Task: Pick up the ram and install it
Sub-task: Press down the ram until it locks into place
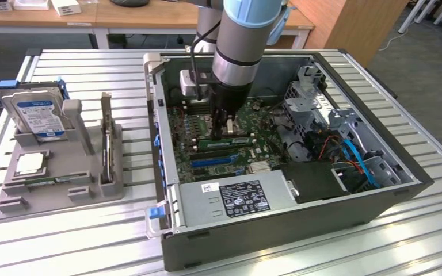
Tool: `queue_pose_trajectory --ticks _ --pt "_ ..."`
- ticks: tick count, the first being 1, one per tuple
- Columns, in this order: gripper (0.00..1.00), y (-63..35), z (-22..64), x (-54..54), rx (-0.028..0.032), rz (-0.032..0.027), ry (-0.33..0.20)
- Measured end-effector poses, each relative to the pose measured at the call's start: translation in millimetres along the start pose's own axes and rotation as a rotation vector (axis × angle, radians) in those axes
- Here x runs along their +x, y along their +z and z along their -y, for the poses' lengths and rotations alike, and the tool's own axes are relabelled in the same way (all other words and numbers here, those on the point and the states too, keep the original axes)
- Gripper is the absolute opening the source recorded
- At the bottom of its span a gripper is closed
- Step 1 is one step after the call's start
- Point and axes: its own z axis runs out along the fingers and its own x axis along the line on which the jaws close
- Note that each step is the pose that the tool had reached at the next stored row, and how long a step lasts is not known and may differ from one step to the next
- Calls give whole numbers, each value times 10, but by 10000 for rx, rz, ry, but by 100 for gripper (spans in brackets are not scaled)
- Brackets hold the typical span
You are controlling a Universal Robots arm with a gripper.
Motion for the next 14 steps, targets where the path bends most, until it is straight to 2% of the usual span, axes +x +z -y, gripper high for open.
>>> queue_pose_trajectory --ticks 14 --pt "11 32 1 2 0 0 1"
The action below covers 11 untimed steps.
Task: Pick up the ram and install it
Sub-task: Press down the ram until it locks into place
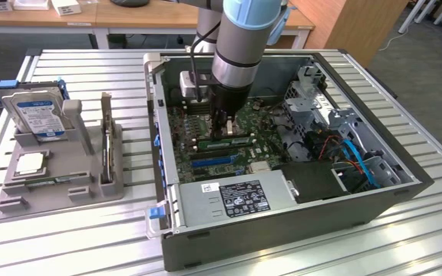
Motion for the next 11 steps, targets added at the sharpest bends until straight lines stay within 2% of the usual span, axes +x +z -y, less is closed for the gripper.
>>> queue_pose_trajectory --ticks 11 --pt "11 22 1 1 0 -1 0"
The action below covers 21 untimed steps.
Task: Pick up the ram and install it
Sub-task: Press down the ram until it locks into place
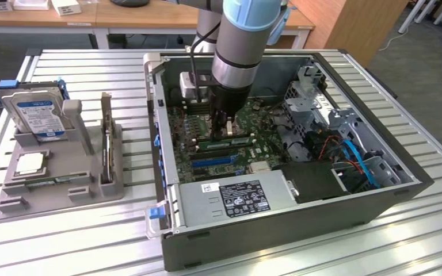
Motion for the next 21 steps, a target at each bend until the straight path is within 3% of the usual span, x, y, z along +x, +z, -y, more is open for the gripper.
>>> queue_pose_trajectory --ticks 7,21 --pt "11 -14 1 -4 15 21 -1" --pt "11 -332 -13 -17 1 2 0"
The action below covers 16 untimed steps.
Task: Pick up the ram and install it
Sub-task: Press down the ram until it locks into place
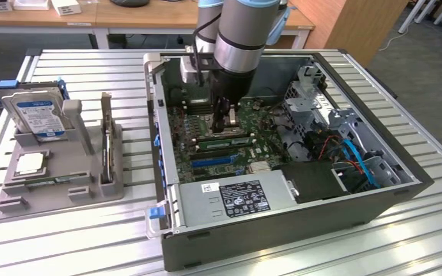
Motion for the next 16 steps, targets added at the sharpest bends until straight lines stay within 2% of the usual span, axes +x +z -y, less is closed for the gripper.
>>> queue_pose_trajectory --ticks 4,7,16 --pt "11 0 8 0 0 1 -3" --pt "11 -3 60 -1 -1 1 -1" --pt "11 -13 310 -3 -3 1 0"
